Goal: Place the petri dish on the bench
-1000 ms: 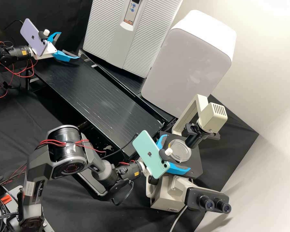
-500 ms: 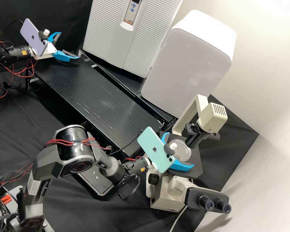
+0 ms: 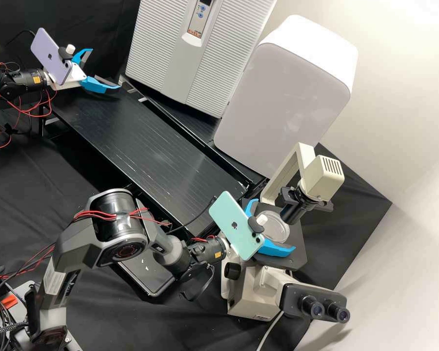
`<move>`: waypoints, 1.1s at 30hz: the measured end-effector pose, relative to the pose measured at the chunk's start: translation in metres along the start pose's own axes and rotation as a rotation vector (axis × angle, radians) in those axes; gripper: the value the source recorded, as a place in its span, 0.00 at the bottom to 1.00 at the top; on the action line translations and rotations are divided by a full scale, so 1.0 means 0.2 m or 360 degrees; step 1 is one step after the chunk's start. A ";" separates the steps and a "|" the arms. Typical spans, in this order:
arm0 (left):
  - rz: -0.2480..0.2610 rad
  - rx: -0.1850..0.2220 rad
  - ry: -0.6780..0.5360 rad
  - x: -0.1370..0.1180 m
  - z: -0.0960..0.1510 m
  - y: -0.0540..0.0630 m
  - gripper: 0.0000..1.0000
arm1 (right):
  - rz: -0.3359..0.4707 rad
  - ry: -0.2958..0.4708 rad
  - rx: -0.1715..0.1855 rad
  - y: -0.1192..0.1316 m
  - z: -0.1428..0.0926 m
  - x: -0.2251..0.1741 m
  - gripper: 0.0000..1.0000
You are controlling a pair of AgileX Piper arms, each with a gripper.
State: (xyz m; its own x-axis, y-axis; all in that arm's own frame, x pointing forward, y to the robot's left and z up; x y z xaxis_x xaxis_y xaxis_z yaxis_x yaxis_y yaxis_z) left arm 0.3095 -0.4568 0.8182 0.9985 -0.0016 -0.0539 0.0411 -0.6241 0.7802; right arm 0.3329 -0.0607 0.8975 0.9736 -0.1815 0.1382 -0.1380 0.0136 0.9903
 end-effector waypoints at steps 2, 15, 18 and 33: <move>0.0000 0.0000 0.0000 0.00 0.00 0.00 1.00 | 0.0000 0.0000 0.0000 0.00 0.00 0.00 0.00; 0.0000 0.0000 0.0000 0.00 0.00 0.00 1.00 | -0.0004 0.0001 0.0010 -0.01 -0.01 0.00 0.00; 0.0000 0.0000 0.0000 0.00 0.00 0.00 1.00 | -0.0002 0.0000 0.0012 -0.01 -0.01 0.00 0.00; 0.0000 0.0000 0.0000 0.00 0.00 0.00 1.00 | -0.0020 0.0007 0.0015 -0.03 -0.02 0.00 0.00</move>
State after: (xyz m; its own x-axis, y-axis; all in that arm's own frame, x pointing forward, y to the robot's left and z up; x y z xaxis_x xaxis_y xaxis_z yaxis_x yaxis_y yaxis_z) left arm 0.3095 -0.4568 0.8182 0.9985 -0.0016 -0.0539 0.0411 -0.6241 0.7802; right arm 0.3348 -0.0570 0.8912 0.9761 -0.1770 0.1258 -0.1275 0.0023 0.9918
